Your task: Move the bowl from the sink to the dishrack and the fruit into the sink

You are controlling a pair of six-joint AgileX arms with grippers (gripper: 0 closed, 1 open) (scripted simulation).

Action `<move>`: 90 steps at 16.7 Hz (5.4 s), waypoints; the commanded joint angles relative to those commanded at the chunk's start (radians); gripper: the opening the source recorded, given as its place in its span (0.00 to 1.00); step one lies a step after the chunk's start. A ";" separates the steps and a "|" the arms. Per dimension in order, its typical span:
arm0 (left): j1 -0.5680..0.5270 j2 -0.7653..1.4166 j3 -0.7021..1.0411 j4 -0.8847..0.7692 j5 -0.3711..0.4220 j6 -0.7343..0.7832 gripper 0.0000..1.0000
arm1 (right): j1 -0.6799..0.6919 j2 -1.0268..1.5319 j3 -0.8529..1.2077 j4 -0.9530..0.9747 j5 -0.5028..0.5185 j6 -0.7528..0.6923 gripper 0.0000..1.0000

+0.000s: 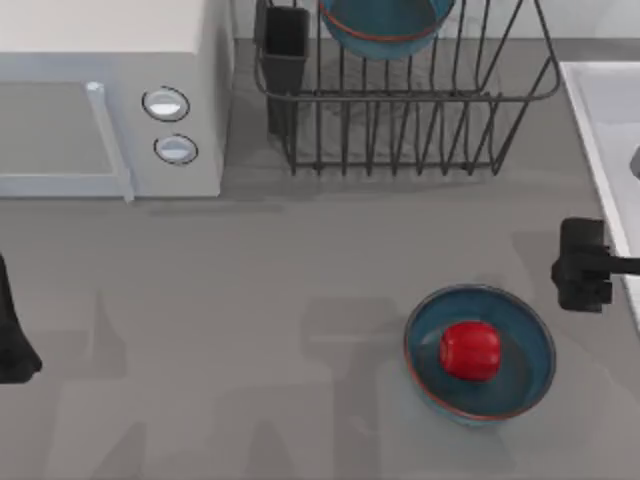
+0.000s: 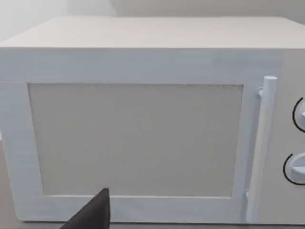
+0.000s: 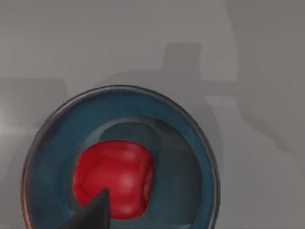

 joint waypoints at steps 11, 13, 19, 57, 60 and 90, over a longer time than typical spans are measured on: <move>0.000 0.000 0.000 0.000 0.000 0.000 1.00 | 0.248 0.682 0.519 -0.414 0.005 0.246 1.00; 0.000 0.000 0.000 0.000 0.000 0.000 1.00 | 0.253 0.696 0.530 -0.422 0.006 0.251 1.00; 0.000 0.000 0.000 0.000 0.000 0.000 1.00 | 0.248 0.700 0.516 -0.404 0.006 0.250 1.00; 0.000 0.000 0.000 0.000 0.000 0.000 1.00 | 0.255 0.780 0.344 -0.080 -0.007 0.252 0.00; 0.000 0.000 0.000 0.000 0.000 0.000 1.00 | 0.258 0.753 0.414 -0.178 -0.008 0.251 0.00; 0.000 0.000 0.000 0.000 0.000 0.000 1.00 | -0.507 0.558 0.088 0.891 -0.336 -0.143 0.00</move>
